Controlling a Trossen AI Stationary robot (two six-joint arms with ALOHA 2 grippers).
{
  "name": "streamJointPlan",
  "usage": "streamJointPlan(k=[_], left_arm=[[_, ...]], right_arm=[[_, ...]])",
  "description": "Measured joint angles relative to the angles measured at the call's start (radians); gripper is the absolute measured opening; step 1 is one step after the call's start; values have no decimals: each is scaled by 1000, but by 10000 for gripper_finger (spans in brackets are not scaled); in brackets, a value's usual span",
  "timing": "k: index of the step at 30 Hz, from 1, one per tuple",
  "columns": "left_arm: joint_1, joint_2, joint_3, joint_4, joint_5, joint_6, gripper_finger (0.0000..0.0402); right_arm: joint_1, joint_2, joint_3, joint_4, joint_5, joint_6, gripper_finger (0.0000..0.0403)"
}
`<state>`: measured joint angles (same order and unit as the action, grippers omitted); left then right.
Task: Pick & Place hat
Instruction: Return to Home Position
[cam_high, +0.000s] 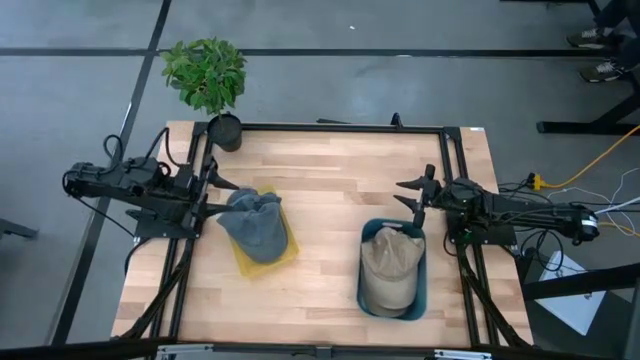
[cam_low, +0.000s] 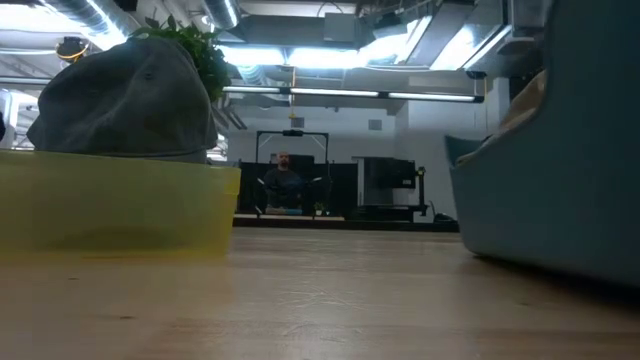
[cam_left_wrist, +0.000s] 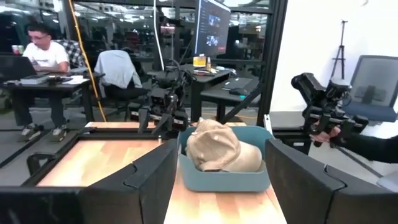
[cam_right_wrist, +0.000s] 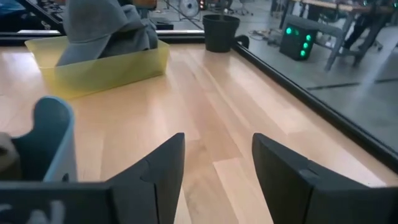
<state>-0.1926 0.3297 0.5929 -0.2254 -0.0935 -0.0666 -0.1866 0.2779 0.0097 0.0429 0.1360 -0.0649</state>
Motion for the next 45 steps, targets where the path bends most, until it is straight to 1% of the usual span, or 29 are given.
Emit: streamJointPlan(k=[4,10,12,14,16,19,22,23,27,31,33,37,40,42,45], left_arm=[[0,-69,-62,38,-4,1,235],[0,-199,-201,31,-79,-25,235],[0,-242,-255,47,-105,-24,235],[0,-288,-297,58,-118,-21,235],[0,-329,-334,75,-117,-18,235],[1,-329,-363,89,-107,-18,235],[1,-324,-373,103,-100,-17,235],[1,-329,-376,81,-106,-17,235],[1,-329,-375,89,-128,18,235],[1,-329,-375,28,-169,35,235],[1,-329,-375,-17,-161,18,235],[1,-329,-375,-32,-95,21,235],[1,-329,-375,23,-105,72,235],[1,-330,-396,119,-106,123,235],[1,-330,-461,275,-86,206,235]], right_arm=[[-2,1,-2,-4,2,34,186],[-2,1,-2,-2,3,40,186],[-1,2,-4,8,2,81,186],[-1,3,-5,43,3,126,186],[-2,3,-5,107,-10,119,186],[-1,3,-5,218,-23,74,186],[-2,2,-5,270,-13,32,186],[-1,2,-5,270,2,21,186],[-2,2,-4,249,68,0,186],[-2,2,-4,215,130,0,186],[-2,2,-4,194,134,5,186],[-2,2,-4,161,134,18,186],[-2,2,-4,152,134,39,186],[-2,2,-3,153,134,54,186],[-2,2,-3,153,134,58,186]])
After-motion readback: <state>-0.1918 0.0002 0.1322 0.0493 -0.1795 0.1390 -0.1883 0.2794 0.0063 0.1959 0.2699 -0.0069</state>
